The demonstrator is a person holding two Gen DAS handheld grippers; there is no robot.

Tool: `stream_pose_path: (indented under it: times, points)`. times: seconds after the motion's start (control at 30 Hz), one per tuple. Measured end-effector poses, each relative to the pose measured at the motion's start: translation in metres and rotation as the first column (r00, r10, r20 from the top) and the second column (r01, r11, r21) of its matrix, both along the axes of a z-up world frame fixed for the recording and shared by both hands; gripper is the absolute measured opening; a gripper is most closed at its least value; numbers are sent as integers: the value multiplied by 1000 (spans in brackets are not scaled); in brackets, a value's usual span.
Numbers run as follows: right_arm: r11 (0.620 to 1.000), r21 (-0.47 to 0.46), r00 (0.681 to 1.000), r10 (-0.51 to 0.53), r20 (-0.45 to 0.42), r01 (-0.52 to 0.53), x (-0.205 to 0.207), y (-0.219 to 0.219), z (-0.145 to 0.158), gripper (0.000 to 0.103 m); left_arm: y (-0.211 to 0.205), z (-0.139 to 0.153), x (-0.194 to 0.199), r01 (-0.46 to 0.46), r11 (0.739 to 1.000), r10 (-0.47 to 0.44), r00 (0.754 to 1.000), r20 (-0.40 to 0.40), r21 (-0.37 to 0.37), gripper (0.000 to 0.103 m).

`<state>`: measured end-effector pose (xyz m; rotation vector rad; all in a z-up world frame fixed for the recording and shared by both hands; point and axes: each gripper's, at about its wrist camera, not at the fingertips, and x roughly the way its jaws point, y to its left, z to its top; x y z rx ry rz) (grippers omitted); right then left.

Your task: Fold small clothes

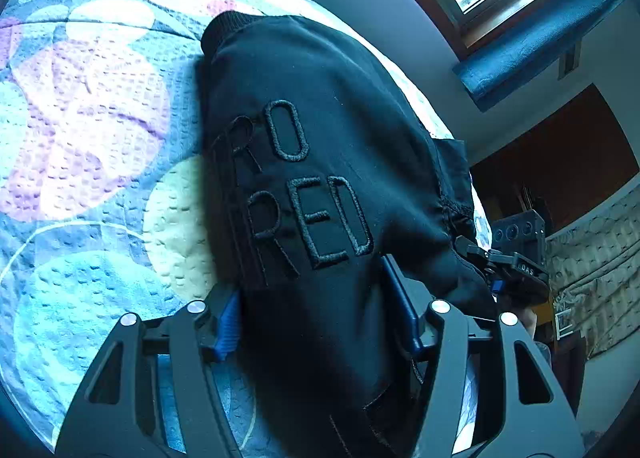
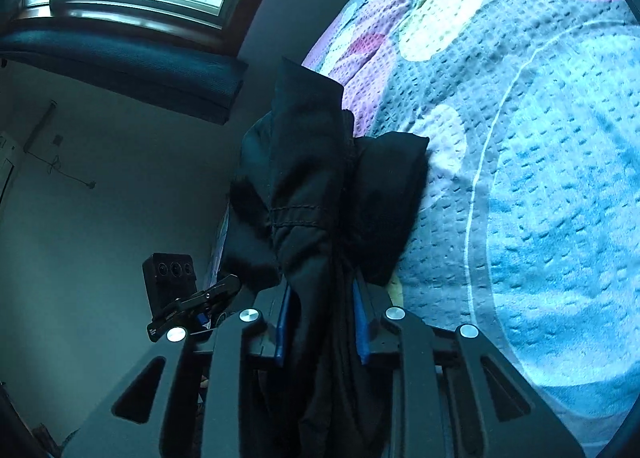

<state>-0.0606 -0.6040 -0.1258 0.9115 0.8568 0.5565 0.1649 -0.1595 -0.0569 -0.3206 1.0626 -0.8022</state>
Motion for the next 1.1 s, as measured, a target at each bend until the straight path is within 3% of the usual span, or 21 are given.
stream_pose_path:
  times: [0.27, 0.5, 0.73, 1.1]
  points:
    - [1000, -1, 998, 0, 70, 0, 19, 31, 34, 16, 21, 22, 5, -31, 1000, 31, 999, 45, 6, 52]
    - [996, 60, 997, 55, 54, -58, 56, 78, 19, 16, 75, 30, 25, -101, 994, 99, 993, 70, 32, 52]
    - [987, 107, 992, 118, 35, -122, 80, 121, 2, 16, 127, 16, 37, -153, 988, 153, 988, 32, 10, 52]
    - [984, 141, 994, 112, -2, -110, 81, 117, -16, 17, 128, -3, 35, -150, 989, 150, 988, 30, -18, 57]
